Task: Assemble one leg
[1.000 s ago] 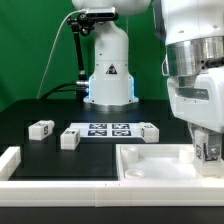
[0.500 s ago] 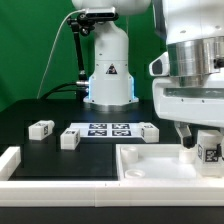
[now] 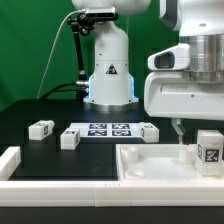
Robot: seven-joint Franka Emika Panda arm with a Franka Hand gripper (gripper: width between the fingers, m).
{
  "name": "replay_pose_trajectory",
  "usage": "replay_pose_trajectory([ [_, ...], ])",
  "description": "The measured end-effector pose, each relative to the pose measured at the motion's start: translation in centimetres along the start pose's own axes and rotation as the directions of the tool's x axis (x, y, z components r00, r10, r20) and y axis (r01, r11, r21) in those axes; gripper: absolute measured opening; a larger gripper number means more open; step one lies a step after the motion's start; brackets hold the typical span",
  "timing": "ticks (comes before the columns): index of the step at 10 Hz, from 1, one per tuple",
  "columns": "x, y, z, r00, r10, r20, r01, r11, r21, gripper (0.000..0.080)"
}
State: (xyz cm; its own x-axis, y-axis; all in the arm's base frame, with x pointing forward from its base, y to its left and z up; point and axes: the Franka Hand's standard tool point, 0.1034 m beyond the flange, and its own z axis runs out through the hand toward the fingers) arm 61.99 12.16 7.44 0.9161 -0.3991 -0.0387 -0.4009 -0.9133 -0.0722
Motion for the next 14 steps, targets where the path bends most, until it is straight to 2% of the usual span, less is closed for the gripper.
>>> replay_pose_trajectory([
  [3,-0.04,-0.14,-0.04,0.957,-0.288,-0.01,0.288,0.957,-0.041,0.0649],
  [5,0.08,0.05,-0.04,0.946,-0.325,-0.008,0.324,0.945,-0.042,0.0649],
  [7,0.08,0.05,-0.04,0.946,-0.324,-0.008,0.324,0.945,-0.042,0.0381],
  [8,0.09,0.06,-0.05,0.946,-0.324,-0.008,0.323,0.945,-0.042,0.0288],
  [10,0.09,0.08,-0.03,0.96,-0.281,-0.01,0.281,0.959,-0.04,0.0289],
  [11,0.21,0.33,-0.03,0.968,-0.252,-0.025,0.251,0.968,-0.027,0.0289],
  [13,0.05,0.29,0.06,0.994,0.096,-0.056,-0.094,0.995,0.032,0.0289],
  [14,-0.02,0.18,0.09,0.963,0.261,-0.061,-0.258,0.965,0.055,0.0289],
])
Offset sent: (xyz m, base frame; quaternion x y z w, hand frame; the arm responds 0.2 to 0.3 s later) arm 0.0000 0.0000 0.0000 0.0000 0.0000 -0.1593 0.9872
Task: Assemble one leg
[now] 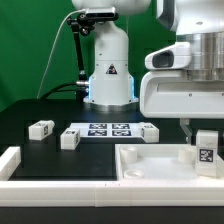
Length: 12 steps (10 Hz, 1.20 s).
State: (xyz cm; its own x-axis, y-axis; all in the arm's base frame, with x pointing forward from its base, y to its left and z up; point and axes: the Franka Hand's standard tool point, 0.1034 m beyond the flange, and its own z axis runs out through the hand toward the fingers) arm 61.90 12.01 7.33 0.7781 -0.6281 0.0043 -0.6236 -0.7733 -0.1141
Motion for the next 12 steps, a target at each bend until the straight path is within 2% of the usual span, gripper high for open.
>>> replay_pose_trajectory([
  [2,0.04,-0.04,0.02,0.971,0.24,0.003,-0.24,0.971,0.012,0.0291],
  [4,0.03,-0.17,0.08,0.859,0.512,0.006,-0.512,0.859,0.016,0.0291],
  [6,0.11,-0.17,0.06,0.792,0.61,0.019,-0.61,0.792,0.021,0.0291],
  [7,0.15,-0.18,0.05,0.731,0.681,0.031,-0.682,0.731,0.022,0.0291],
  [10,0.17,-0.15,0.03,0.673,0.738,0.044,-0.739,0.673,0.018,0.0291],
  [11,0.17,-0.15,0.03,0.69,0.723,0.043,-0.724,0.69,0.019,0.037],
  [12,0.18,-0.14,0.04,0.721,0.691,0.042,-0.692,0.721,0.021,0.0551],
])
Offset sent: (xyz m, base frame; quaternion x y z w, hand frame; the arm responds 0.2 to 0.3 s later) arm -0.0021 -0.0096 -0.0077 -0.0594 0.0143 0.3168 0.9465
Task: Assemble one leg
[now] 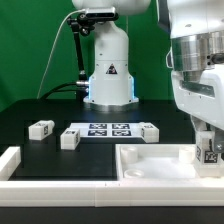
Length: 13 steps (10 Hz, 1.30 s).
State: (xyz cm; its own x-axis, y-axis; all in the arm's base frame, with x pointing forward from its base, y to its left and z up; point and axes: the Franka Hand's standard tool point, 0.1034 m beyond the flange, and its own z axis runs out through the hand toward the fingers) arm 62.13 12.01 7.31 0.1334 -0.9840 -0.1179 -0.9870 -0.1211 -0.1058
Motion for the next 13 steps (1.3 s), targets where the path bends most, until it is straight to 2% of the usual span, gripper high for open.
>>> replay_pose_trajectory([
  [1,0.0,0.02,0.0,0.999,-0.045,-0.001,0.045,0.999,-0.002,0.0551],
  [2,-0.14,0.12,0.0,0.992,-0.127,0.003,0.127,0.992,-0.014,0.0629],
  [4,-0.12,-0.02,-0.16,0.906,-0.424,0.005,0.424,0.905,-0.028,0.0644],
  [6,0.12,-0.16,-0.27,0.755,-0.656,0.012,0.656,0.753,-0.049,0.0649],
  [9,-0.03,-0.12,-0.2,0.464,-0.886,0.002,0.88,0.461,-0.114,0.0649],
  [10,0.02,-0.13,-0.22,0.363,-0.932,0.009,0.925,0.359,-0.127,0.0649],
  [11,0.11,-0.15,-0.24,0.274,-0.962,0.019,0.954,0.269,-0.131,0.0649],
  [13,0.48,-0.26,-0.3,0.172,-0.985,0.027,0.977,0.168,-0.129,0.0649],
])
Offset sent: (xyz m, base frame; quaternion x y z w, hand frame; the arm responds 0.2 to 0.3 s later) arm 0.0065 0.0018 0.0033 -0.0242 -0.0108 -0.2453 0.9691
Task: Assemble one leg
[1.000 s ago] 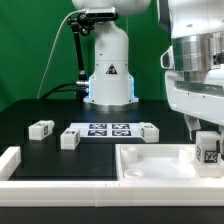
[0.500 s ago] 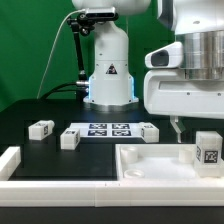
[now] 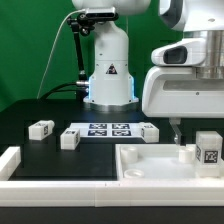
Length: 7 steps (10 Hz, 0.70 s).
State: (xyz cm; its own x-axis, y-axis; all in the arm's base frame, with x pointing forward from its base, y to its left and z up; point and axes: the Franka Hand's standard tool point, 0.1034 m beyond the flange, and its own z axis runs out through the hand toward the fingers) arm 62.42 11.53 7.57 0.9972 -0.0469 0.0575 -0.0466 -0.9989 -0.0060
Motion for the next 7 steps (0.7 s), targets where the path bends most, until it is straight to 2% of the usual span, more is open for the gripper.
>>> replay_pose_trajectory([
  [1,0.0,0.05,0.01,0.996,-0.091,0.0,0.091,0.996,-0.001,0.0533],
  [2,-0.01,0.0,0.01,0.998,-0.064,0.0,0.064,0.998,0.001,0.0397],
  [3,-0.02,0.0,0.01,0.998,-0.063,0.001,0.063,0.998,0.001,0.0397],
  [4,-0.03,0.0,0.02,0.999,-0.037,0.001,0.037,0.999,0.001,0.0291],
  [6,-0.07,0.01,0.06,1.0,0.017,0.002,-0.017,1.0,0.003,0.0291],
  [7,-0.04,0.09,0.18,0.98,0.2,-0.005,-0.2,0.98,0.024,0.0291],
])
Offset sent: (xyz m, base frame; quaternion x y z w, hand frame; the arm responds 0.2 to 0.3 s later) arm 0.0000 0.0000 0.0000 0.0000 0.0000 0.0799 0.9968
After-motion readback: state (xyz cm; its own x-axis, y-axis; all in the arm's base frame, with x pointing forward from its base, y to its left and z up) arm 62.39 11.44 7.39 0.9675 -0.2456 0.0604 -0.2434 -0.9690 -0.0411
